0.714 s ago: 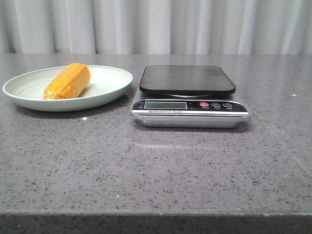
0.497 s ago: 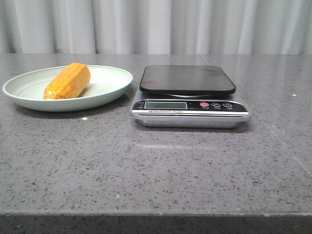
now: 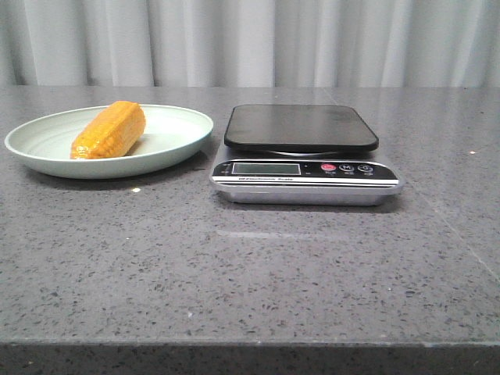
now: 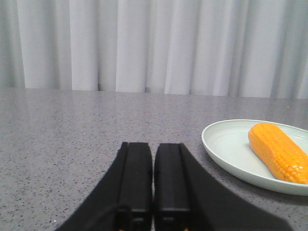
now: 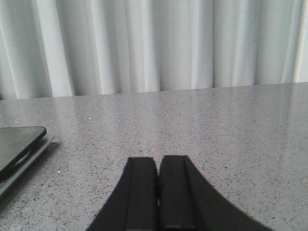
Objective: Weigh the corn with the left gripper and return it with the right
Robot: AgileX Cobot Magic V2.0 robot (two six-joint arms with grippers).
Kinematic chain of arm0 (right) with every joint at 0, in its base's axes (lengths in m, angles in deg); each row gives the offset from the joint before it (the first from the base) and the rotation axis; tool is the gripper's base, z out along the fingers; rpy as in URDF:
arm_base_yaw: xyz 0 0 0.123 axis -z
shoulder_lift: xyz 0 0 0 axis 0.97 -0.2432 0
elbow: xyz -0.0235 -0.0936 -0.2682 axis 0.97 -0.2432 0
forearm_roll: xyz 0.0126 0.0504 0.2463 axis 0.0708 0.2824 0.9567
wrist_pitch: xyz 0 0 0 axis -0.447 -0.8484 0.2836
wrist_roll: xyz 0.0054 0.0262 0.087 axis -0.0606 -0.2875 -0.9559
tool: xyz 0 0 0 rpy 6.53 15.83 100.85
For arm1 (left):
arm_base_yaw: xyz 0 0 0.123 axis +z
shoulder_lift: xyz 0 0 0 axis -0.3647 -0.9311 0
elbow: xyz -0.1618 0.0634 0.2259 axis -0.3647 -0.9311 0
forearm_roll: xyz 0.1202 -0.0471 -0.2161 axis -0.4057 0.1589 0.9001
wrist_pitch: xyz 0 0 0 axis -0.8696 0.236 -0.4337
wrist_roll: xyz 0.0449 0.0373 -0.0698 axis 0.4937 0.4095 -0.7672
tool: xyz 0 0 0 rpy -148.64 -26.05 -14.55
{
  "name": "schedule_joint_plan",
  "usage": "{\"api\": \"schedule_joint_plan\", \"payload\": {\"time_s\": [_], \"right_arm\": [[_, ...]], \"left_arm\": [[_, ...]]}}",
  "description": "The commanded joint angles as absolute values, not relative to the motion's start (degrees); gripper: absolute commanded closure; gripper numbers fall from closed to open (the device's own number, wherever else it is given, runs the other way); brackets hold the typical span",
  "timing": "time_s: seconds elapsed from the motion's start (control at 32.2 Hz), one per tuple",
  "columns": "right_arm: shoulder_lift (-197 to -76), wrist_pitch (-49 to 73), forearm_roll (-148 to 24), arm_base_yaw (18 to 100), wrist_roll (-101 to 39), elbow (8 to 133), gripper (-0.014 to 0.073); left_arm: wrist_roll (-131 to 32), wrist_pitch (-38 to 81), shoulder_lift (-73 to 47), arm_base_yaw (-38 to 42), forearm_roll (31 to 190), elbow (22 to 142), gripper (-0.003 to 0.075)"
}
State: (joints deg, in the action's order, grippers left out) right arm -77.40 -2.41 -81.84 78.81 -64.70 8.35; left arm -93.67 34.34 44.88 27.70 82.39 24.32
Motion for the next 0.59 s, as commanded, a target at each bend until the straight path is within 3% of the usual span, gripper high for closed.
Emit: {"api": "schedule_joint_plan", "payload": {"time_s": [0.0,0.19,0.37,0.56], "right_arm": [[-76.4,-7.0,-81.8,79.0,-64.4,8.8,0.0452],[-76.4,-7.0,-81.8,78.9,-64.4,8.8,0.0452],[-76.4,-7.0,-81.8,78.8,-64.4,8.8,0.0452],[-76.4,-7.0,-81.8,78.8,-64.4,8.8,0.0452]], "left_arm": [[-93.8,38.9,46.0,27.3,82.8,23.9,0.0586],[-93.8,43.3,46.0,27.3,82.8,23.9,0.0586],[-96.6,59.0,46.0,27.3,84.9,25.8,0.0586],[-96.6,43.0,42.3,27.3,81.0,38.8,0.0586]]}}
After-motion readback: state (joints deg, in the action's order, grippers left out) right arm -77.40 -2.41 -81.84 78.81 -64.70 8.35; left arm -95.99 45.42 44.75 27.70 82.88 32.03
